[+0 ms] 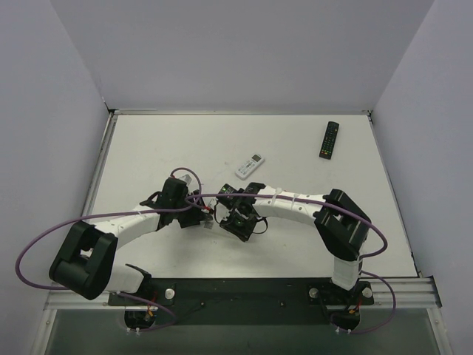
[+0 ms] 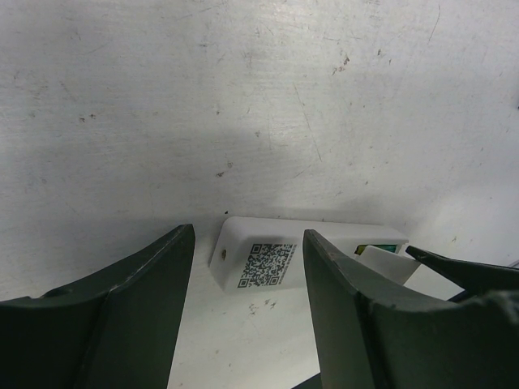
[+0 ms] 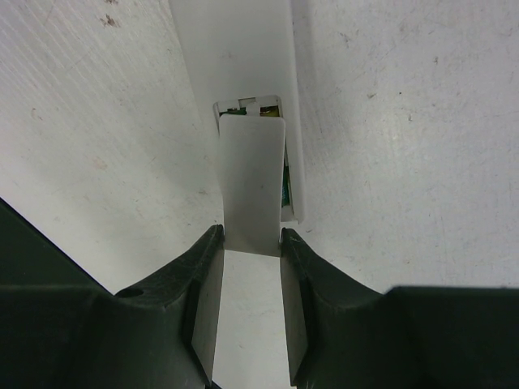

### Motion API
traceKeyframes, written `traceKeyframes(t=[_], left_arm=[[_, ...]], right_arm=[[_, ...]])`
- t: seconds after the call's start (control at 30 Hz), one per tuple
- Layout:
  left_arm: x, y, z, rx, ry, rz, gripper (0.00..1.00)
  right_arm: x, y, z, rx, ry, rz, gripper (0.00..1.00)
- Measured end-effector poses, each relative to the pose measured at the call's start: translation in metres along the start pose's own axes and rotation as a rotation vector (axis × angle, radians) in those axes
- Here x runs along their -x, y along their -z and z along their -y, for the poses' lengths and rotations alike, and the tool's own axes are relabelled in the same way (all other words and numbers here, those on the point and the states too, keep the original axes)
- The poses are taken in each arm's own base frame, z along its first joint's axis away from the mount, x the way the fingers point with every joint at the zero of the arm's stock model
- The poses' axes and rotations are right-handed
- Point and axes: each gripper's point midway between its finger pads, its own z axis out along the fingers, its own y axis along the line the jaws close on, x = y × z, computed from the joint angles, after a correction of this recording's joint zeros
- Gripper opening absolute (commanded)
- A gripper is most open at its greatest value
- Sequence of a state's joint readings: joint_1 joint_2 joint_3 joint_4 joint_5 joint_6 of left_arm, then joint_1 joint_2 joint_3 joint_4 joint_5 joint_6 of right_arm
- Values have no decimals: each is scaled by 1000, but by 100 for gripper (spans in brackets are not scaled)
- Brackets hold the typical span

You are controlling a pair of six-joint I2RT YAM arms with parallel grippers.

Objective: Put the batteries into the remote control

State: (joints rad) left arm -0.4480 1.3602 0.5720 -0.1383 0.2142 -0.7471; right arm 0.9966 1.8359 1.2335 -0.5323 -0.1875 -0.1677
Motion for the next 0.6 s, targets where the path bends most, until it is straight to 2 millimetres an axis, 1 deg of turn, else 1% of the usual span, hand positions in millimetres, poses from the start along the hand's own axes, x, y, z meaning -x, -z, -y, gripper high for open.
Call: traceKeyframes(t=[0.07, 0.13, 0.23, 0.3, 0.6], left_arm=[[0, 0, 0, 0, 0, 0, 66], [0, 0, 0, 0, 0, -1, 66], [0, 0, 0, 1, 1, -2, 66], [0, 0, 0, 0, 1, -3, 66], [-1, 0, 0, -1, 0, -4, 66]], right_arm=[[0, 0, 0, 0, 3, -1, 20], [0, -1, 0, 0, 9, -2, 22], [-1, -2, 1, 1, 17, -6, 22], [-1, -2, 1, 2, 20, -6, 24], [-1, -2, 2, 1, 36, -7, 26]])
